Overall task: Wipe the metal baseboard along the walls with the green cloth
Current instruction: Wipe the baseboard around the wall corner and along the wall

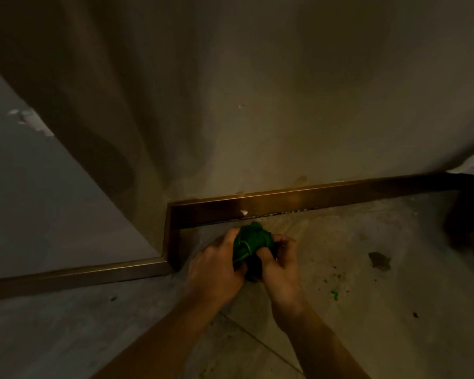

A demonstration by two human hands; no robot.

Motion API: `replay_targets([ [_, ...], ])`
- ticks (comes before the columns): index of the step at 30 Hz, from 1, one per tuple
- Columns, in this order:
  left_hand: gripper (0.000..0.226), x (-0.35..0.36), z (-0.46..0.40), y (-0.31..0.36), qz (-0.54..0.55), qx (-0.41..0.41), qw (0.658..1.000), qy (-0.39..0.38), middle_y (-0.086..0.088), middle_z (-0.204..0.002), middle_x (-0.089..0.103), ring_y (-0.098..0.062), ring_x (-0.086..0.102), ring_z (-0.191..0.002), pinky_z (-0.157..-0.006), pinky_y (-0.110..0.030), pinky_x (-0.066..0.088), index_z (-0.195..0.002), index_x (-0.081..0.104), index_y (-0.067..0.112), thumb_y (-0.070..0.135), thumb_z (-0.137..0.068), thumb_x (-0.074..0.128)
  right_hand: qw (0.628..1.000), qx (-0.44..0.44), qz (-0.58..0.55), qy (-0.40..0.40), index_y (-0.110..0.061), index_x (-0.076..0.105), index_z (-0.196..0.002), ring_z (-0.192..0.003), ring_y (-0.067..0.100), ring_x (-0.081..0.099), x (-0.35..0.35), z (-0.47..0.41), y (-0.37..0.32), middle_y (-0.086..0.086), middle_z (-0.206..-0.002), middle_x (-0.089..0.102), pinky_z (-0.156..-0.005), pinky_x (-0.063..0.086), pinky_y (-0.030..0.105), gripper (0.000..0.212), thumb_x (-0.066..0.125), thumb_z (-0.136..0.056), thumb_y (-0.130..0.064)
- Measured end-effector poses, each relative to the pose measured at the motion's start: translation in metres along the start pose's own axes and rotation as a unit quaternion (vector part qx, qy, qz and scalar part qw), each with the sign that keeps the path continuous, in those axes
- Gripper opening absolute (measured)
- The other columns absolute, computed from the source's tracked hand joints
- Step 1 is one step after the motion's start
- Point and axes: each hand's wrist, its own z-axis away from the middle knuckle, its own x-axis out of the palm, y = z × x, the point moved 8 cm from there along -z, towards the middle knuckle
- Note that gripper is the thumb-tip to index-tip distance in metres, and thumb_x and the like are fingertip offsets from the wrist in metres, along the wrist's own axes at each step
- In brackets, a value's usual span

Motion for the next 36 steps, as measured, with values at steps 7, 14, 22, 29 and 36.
replay_targets([
  [7, 0.062, 0.008, -0.003, 0.002, 0.051, 0.003, 0.999, 0.008, 0.005, -0.133, 0.063, -0.019, 0.061, -0.118, -0.093, -0.035, 0.049, -0.147, 0.034, 0.037, 0.035, -0.091, 0.062, 0.997, 0.013, -0.014, -0.068, -0.034, 0.05, -0.121, -0.109, 0.013, 0.062, 0.015, -0.009, 0.001, -0.004, -0.12, 0.062, -0.09, 0.058, 0.039, 0.051, 0.075, -0.082, -0.013],
  [14, 0.074, 0.023, -0.007, -0.006, 0.077, 0.058, 0.995, -0.01, 0.002, -0.145, 0.051, -0.019, 0.051, -0.129, -0.1, -0.03, 0.04, -0.151, 0.026, 0.034, 0.052, -0.088, 0.061, 0.998, 0.003, -0.016, -0.06, -0.028, 0.059, -0.116, -0.102, 0.015, 0.067, 0.011, -0.017, -0.004, 0.0, -0.111, 0.068, -0.086, 0.059, 0.039, 0.048, 0.073, -0.081, 0.002],
  [22, 0.119, 0.05, -0.01, -0.037, -0.115, 0.053, 0.992, 0.009, -0.008, -0.168, -0.001, -0.024, -0.011, -0.153, -0.124, -0.046, -0.005, -0.158, -0.008, 0.02, 0.097, -0.074, 0.025, 0.977, -0.083, 0.199, 0.001, -0.033, 0.056, -0.116, -0.113, 0.013, 0.056, -0.009, -0.03, -0.017, -0.009, -0.119, 0.058, -0.086, 0.059, 0.037, 0.056, 0.078, -0.075, -0.002],
  [29, 0.117, 0.067, -0.012, -0.046, -0.155, 0.035, 0.987, -0.016, -0.016, -0.167, 0.007, -0.033, -0.005, -0.153, -0.121, -0.058, 0.008, -0.158, 0.014, 0.01, 0.093, -0.077, 0.029, 0.901, -0.186, 0.392, -0.028, -0.033, 0.051, -0.124, -0.119, 0.01, 0.04, -0.001, -0.033, -0.042, -0.012, -0.129, 0.036, -0.093, 0.044, 0.02, 0.069, 0.083, -0.068, -0.008],
  [36, 0.11, 0.063, -0.01, -0.043, -0.189, 0.034, 0.981, -0.01, -0.016, -0.167, 0.009, -0.035, -0.004, -0.153, -0.121, -0.059, 0.006, -0.158, 0.011, 0.012, 0.088, -0.08, 0.022, 0.796, -0.259, 0.539, -0.089, -0.027, 0.045, -0.132, -0.118, 0.027, 0.053, 0.028, -0.022, -0.044, 0.0, -0.14, 0.029, -0.091, 0.057, 0.04, 0.07, 0.08, -0.073, -0.014],
])
